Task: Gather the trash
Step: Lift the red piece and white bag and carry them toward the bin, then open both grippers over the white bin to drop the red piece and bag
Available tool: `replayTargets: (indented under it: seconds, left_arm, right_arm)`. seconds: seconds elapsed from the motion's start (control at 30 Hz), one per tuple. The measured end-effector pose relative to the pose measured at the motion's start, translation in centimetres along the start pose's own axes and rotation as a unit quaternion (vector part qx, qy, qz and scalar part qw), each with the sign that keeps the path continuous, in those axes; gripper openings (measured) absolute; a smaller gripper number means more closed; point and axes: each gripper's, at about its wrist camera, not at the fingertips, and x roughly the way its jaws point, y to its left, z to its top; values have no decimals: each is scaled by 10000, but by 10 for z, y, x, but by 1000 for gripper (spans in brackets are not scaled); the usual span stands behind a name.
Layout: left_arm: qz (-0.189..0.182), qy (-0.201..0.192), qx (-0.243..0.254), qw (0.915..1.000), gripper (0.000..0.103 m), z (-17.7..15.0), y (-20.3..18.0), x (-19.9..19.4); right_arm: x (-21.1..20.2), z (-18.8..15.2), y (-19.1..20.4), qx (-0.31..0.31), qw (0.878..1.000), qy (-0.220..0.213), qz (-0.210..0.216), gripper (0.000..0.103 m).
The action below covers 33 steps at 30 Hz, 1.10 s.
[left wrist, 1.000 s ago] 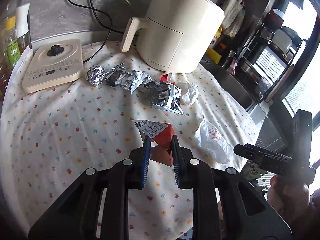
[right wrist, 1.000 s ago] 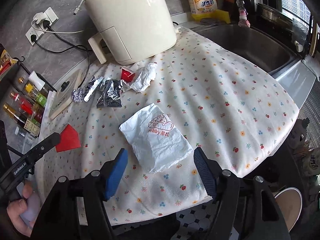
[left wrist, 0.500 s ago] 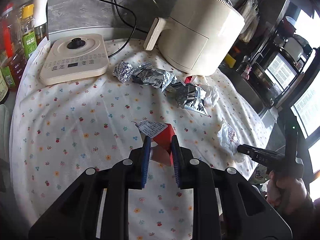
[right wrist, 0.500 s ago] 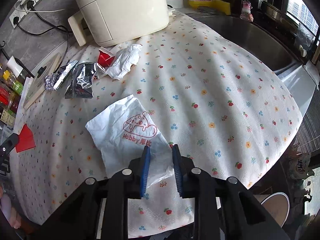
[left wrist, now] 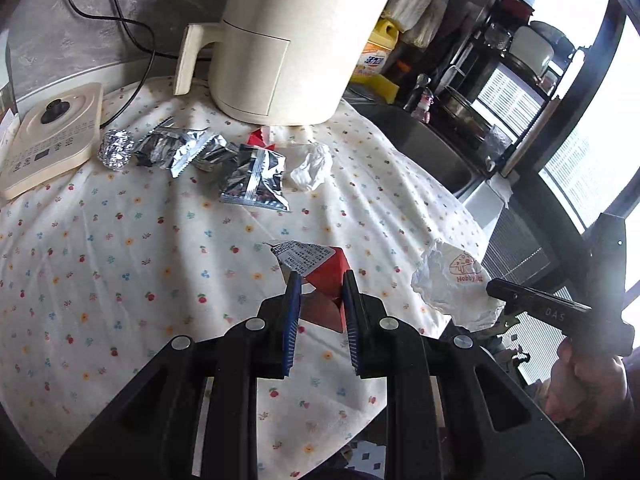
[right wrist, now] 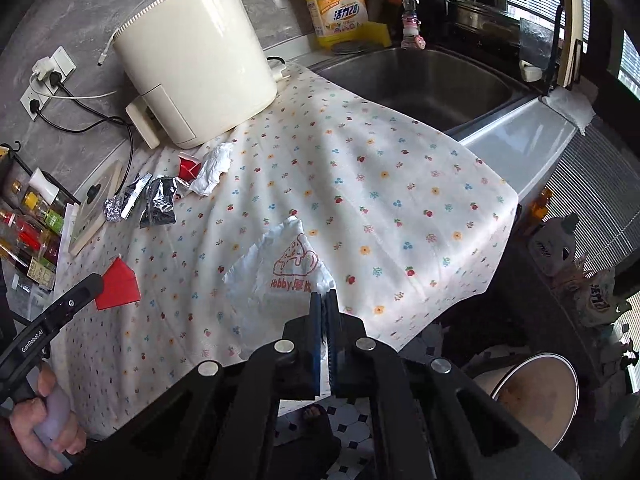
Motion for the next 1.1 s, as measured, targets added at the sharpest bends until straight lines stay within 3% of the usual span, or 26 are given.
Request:
replayTargets:
  seconds: [0.33, 0.7, 1.1]
  left_arm:
    - [-607, 364, 694, 9951, 21, -12, -101, 39]
    - [-1051, 782, 1258, 9834, 21, -47, -199, 69]
    - [-1363, 1067, 1530, 9729, 21, -88, -284, 95]
  right_arm:
    - [-46, -44, -115, 923, 9937, -123, -631, 4]
    - [-76, -106, -225, 1866, 9742, 1, -1271, 4]
    - [-92, -160, -309, 2406, 9589, 316, -1467, 8]
